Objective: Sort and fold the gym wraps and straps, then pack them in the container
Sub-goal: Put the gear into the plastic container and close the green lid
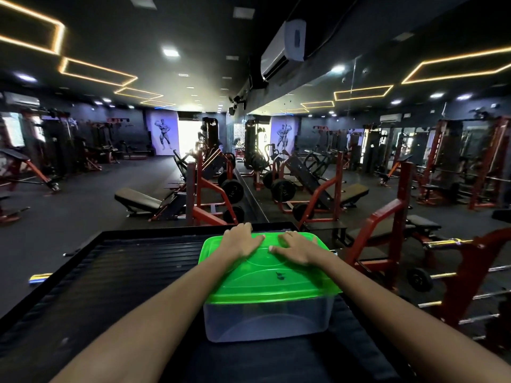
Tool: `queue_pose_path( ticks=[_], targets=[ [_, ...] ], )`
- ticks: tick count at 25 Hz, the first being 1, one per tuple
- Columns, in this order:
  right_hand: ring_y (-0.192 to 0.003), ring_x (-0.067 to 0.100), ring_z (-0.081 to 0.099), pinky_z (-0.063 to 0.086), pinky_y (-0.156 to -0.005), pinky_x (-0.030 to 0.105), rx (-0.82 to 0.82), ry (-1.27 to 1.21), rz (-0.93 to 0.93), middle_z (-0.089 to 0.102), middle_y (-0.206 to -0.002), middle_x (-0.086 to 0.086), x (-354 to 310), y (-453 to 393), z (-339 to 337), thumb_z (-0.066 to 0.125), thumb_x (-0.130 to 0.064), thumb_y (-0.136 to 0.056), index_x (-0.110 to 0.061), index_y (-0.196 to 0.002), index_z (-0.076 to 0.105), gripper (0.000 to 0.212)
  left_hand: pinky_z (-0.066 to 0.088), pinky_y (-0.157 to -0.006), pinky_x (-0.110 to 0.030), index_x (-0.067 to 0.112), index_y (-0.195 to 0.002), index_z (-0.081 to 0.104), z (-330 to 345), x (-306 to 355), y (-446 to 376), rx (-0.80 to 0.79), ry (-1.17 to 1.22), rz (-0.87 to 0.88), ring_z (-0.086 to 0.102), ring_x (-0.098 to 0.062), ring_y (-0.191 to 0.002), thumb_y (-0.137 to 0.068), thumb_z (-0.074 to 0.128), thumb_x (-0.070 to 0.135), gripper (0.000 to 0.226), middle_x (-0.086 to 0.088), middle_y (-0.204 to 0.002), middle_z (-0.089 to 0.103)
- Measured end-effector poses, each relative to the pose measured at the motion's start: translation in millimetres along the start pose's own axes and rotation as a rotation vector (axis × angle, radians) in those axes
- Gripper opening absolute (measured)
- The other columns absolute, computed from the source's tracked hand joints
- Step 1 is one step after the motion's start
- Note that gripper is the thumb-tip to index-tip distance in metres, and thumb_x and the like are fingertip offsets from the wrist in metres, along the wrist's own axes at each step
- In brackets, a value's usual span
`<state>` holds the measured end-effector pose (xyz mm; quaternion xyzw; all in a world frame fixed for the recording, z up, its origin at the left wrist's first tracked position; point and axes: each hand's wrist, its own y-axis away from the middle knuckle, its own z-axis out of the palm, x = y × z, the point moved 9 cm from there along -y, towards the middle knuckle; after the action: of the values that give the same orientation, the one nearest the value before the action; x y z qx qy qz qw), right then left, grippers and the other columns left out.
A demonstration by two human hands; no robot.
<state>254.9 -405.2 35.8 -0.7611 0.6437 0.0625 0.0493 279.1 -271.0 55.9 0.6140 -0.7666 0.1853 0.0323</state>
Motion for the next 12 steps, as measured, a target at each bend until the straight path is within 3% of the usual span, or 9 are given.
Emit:
queue_pose_path(
  ticks=[5,7,10,12],
  targets=[
    [-0.146,0.023,0.001,0.001,-0.113,0.060,0.011,0.062,-0.033,0.004,-0.159,-0.002,-3.2,14.6,14.8,0.020,-0.071,-0.086,-0.027,-0.150,0.013,0.077,0.022,-0.113,-0.043,0.010,-0.140,0.037,18.2,-2.9,17.9,0.001,-0.094,0.012,0.037,-0.025,-0.133,-0.094,0.035,0.055,0.064,-0.010,-0.144,0.041],
    [-0.146,0.022,-0.001,-0.001,-0.113,0.060,0.011,0.083,-0.031,0.001,-0.159,-0.003,-1.7,14.5,16.9,0.013,-0.076,-0.080,-0.030,-0.150,0.008,0.084,0.012,-0.116,-0.045,0.013,-0.147,0.025,25.4,-5.2,12.4,-0.078,-0.146,0.016,0.024,-0.023,-0.141,-0.095,0.027,0.056,0.067,-0.009,-0.153,0.028],
    [-0.146,0.023,-0.008,-0.005,-0.112,0.060,-0.120,0.048,-0.015,-0.008,-0.158,-0.003,1.9,5.0,20.8,0.021,-0.072,-0.086,-0.033,-0.149,0.002,0.076,-0.001,-0.117,-0.047,0.020,-0.151,0.005,42.8,-8.2,9.0,-0.275,-0.176,0.004,0.004,-0.023,-0.146,-0.096,0.017,0.057,0.067,-0.007,-0.158,0.005],
    [-0.145,0.023,-0.011,-0.006,-0.112,0.061,-0.151,0.063,-0.015,-0.010,-0.158,-0.003,2.2,2.9,24.3,0.019,-0.076,-0.082,-0.035,-0.149,-0.001,0.081,0.000,-0.117,-0.046,0.021,-0.151,0.005,41.6,-8.2,9.0,-0.232,-0.167,-0.014,0.003,-0.022,-0.146,-0.095,0.017,0.059,0.069,-0.006,-0.158,0.006]
  ],
)
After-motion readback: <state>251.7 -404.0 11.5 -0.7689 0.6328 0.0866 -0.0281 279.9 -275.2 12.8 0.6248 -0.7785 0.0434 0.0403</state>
